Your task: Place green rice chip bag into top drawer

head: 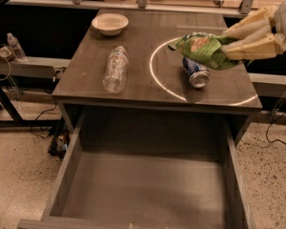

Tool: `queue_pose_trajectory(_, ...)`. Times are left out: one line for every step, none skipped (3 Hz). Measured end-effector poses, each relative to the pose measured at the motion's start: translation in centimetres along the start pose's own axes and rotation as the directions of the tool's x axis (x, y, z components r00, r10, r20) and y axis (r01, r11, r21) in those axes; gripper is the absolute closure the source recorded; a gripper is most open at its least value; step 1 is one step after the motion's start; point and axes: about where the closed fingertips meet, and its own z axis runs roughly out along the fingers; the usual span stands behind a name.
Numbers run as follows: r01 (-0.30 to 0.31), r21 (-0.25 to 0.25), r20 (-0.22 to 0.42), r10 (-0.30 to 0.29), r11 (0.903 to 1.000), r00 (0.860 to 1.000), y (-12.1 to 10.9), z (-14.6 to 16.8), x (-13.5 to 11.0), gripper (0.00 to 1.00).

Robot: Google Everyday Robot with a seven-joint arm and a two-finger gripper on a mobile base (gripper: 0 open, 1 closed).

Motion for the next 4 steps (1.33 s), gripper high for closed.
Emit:
queue_pose_trajectory(0.092, -0.119, 0.039, -0.088, 0.9887, 0.995, 4.4, 0.2, -0.3, 1.00)
queue_pose_trajectory(0.198, -0.252, 0.054, -0.190, 0.9473, 0.980, 10.3, 0.2, 1.6, 1.00)
queue_pose_trajectory(0.274, -0.320, 0.005, -0.287, 0.9070, 0.958, 15.0, 0.9, 5.5, 1.00)
queue_pose_trajectory(0.333, -0.368, -0.059, -0.380, 0.8680, 0.923, 18.9, 2.7, 10.2, 1.00)
